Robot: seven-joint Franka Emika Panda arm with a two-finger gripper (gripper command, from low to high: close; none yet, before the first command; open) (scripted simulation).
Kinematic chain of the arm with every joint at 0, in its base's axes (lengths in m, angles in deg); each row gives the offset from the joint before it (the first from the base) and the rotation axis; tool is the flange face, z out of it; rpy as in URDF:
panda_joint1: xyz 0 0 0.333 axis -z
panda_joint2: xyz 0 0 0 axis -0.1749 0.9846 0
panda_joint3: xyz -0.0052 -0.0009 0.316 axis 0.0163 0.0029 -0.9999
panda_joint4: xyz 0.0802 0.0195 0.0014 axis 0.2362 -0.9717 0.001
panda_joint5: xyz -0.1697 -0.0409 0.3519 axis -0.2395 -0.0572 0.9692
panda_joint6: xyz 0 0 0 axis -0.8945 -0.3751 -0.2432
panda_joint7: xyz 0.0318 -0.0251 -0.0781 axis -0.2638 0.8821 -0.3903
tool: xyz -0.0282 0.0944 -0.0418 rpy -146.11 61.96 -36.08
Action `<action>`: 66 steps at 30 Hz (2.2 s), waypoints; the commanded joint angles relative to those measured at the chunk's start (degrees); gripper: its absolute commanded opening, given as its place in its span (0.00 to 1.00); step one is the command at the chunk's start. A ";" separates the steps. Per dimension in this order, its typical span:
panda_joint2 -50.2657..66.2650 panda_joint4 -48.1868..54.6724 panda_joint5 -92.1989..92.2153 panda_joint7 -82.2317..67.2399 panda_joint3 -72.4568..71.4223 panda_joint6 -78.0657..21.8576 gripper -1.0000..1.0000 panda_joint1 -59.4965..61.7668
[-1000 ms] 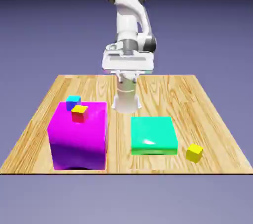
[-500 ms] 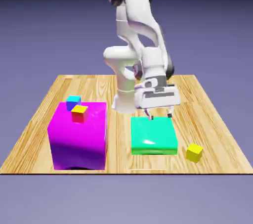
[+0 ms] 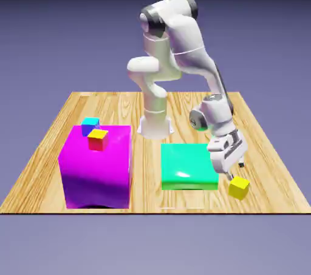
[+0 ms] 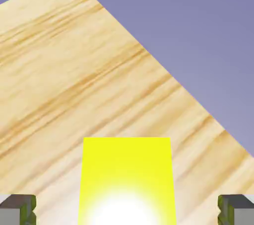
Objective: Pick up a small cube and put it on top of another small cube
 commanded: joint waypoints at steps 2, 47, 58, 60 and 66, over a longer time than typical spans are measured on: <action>4.15 2.51 0.80 -0.76 2.98 1.95 0.50 -3.44; -54.94 -23.49 14.49 -68.24 63.56 -39.06 0.00 28.29; -56.56 -32.26 13.45 -77.25 82.61 -32.40 0.00 16.84; -56.17 -32.13 13.58 -77.50 86.47 -30.70 0.00 12.69; -54.99 -31.74 13.94 -78.26 98.06 -25.59 0.00 0.24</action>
